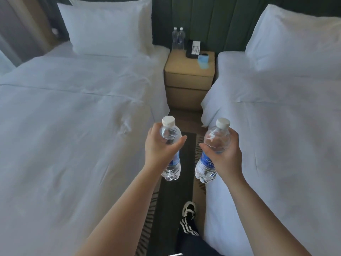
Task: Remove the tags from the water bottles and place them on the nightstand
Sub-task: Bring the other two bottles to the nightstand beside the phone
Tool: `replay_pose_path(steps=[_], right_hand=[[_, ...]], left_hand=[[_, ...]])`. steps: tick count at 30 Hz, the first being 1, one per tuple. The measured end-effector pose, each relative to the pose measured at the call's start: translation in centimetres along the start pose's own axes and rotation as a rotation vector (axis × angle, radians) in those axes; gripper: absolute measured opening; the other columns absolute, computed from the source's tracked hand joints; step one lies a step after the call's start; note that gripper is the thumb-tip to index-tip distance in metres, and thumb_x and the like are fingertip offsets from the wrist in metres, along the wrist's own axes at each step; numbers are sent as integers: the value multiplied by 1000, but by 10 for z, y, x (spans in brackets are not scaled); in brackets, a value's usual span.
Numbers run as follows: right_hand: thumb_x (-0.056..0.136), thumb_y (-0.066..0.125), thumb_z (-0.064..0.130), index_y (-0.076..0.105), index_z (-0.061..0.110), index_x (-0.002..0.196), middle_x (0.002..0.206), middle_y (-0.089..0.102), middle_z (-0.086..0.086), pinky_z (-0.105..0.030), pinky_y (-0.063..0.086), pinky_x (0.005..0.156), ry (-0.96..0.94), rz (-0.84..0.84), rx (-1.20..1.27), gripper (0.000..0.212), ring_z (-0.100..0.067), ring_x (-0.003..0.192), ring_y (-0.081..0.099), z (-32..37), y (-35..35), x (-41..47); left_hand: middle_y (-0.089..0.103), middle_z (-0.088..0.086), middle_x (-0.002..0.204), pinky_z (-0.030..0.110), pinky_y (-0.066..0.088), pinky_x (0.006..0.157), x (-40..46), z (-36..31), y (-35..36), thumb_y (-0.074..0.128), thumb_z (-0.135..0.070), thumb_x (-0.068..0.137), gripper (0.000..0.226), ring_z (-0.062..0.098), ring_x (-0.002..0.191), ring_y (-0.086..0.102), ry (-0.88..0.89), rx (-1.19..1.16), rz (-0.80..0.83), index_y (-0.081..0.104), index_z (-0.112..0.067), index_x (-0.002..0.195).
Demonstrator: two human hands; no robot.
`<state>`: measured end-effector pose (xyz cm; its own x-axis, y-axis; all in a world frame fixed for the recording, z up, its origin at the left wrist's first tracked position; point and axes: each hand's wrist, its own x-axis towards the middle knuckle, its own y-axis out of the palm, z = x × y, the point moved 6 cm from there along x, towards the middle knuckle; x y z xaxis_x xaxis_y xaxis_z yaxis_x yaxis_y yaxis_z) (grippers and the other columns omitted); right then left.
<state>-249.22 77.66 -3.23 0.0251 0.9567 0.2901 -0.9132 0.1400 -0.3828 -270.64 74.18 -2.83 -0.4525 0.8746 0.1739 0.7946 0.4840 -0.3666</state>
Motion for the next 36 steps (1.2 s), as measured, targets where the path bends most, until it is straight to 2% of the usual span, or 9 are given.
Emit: replay_pose_path(steps=[4,6,8,11,19,24,28,32,36], right_hand=[[66,80,49,36,34,130,116,47,23,4,40,69,24,12,7,79,11,93,54,-24,9,96],[66,79,49,36,33,131,111,45,32,5,39,68,28,6,14,80,14,93,54,-31,11,141],[65,79,51,37,33,130,107,43,40,5,39,67,37,-2,37,79,21,95,51,-37,14,181],[66,80,47,38,33,129,105,45,38,3,40,65,68,5,61,77,23,96,50,-49,20,233],[64,82,45,35,49,119,103,50,40,1,44,66,130,28,79,72,23,97,51,-88,63,356],[59,79,54,33,63,107,101,49,50,1,42,65,140,2,73,67,22,97,51,-106,104,445],[54,77,61,36,57,111,101,52,46,-5,46,63,150,-13,92,70,17,96,54,-113,149,539],[55,79,59,37,53,115,103,55,41,-11,47,70,135,-60,81,73,13,97,56,-109,179,626],[56,79,58,38,49,118,109,58,27,-10,49,71,138,-98,72,75,9,101,57,-115,195,690]], left_hand=[[60,-6,102,43,55,83,89,-12,49,76,-53,64,52,11,95,61,4,12,14,50,-31,103],[60,-6,101,43,55,83,131,-21,70,77,-52,64,52,11,94,60,7,6,11,50,-31,103],[61,-4,102,45,54,84,169,-28,87,78,-51,64,54,14,96,61,2,-11,16,52,-29,105],[63,0,104,48,55,84,219,-32,113,80,-49,65,56,19,98,63,-24,-46,38,53,-25,108],[65,2,105,49,55,85,346,-15,168,81,-46,65,59,22,100,64,-68,-87,80,54,-23,112],[66,-6,101,48,57,82,448,7,197,80,-53,61,55,18,98,65,-71,-98,89,54,-34,105],[66,-10,99,47,58,81,555,16,216,80,-53,60,53,14,95,66,-56,-107,93,54,-36,104],[64,-11,103,44,56,84,657,7,226,79,-54,58,64,10,97,64,-27,-88,66,48,-34,111],[60,-15,106,41,55,85,725,2,244,78,-56,56,70,7,98,62,-1,-73,57,43,-36,113]])
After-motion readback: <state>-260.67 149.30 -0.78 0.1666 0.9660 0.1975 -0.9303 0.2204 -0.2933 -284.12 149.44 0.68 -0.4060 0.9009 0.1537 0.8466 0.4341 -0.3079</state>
